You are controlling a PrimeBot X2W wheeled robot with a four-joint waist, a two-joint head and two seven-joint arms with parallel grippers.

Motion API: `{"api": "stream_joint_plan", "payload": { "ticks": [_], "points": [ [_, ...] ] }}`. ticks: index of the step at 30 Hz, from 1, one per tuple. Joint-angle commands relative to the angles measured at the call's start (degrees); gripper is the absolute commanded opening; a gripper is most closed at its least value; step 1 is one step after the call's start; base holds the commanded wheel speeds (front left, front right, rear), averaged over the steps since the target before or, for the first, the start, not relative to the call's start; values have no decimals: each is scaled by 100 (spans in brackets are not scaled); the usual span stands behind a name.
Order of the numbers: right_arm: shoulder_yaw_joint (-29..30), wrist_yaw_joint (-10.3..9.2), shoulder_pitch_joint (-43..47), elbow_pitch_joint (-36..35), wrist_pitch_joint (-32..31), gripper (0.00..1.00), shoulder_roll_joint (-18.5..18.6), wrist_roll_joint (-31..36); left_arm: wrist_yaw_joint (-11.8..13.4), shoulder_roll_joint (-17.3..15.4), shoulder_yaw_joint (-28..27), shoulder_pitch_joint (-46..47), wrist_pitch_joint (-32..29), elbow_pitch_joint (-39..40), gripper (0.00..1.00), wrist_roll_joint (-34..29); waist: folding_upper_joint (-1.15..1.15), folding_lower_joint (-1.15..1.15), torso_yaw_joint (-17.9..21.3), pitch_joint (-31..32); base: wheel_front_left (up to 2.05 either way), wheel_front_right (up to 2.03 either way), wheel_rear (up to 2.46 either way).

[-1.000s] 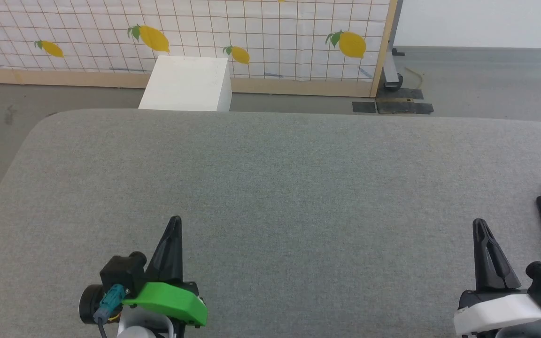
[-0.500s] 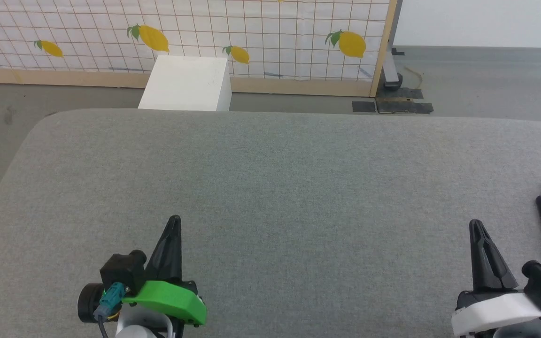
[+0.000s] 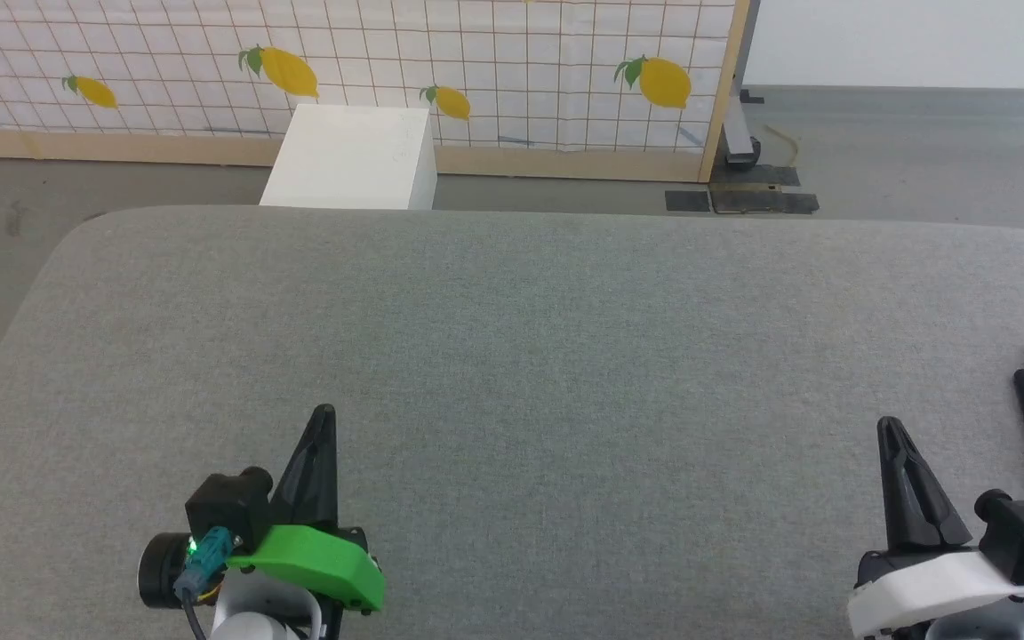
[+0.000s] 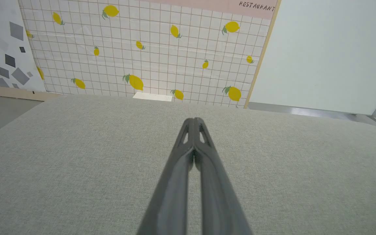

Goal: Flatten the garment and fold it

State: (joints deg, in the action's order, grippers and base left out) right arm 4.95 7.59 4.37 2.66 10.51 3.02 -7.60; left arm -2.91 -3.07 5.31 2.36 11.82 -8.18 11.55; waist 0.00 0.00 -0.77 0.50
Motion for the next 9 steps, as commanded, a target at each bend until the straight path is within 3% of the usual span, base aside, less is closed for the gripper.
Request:
{"api": "stream_joint_plan", "payload": {
  "ticks": [1,9],
  "points": [
    [-28,-2,-85,-44,-42,0,-3,45,32,4,-27,-52,-35,51,0,-100,0,0,1,-1,0,0,0],
    [-66,-3,-114,-62,-123,0,-4,103,53,5,-68,-67,-127,113,0,-185,0,0,7,-5,0,0,0]
  ]
}}
